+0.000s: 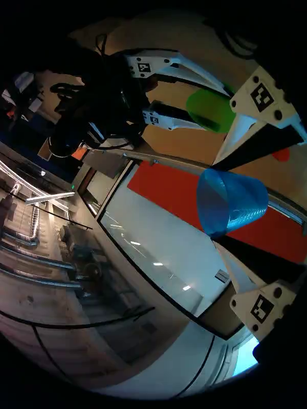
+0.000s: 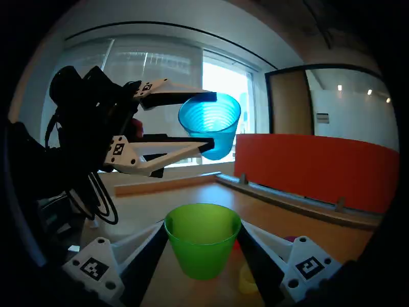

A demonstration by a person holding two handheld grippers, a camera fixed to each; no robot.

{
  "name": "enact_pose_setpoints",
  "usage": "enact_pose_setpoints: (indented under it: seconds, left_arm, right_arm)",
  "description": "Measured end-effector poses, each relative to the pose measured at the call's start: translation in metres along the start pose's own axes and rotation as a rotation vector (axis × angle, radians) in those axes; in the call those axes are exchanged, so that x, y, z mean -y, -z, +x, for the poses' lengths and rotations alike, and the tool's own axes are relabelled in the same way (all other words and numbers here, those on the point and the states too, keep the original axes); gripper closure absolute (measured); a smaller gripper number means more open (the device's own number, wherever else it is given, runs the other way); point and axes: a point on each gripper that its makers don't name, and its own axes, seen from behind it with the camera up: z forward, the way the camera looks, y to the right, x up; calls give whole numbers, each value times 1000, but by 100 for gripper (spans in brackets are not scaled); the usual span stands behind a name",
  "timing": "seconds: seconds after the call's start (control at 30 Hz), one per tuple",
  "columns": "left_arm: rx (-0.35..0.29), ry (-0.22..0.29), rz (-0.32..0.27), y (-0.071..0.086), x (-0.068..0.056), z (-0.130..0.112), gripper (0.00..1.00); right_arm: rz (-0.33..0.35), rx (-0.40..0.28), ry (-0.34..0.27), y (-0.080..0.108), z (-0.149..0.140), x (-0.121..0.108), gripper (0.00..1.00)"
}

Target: Pour water

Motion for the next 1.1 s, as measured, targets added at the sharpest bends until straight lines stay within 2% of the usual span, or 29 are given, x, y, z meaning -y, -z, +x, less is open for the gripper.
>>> enact_pose_setpoints:
  seconds: [0.37,0.67,1.1]
  left_arm:
    - [5,-50,-7,-2,-6,0,12]
    - [-3,-90,1,-5,-2,5,12]
    - [-8,-116,12,-7,1,7,12]
  right_arm:
    - [-2,0,-1,0,0,-1,9]
    - [-7,-3,-3,2,-1,-3,8]
    - [-10,-7,-1,4,0,-5,8]
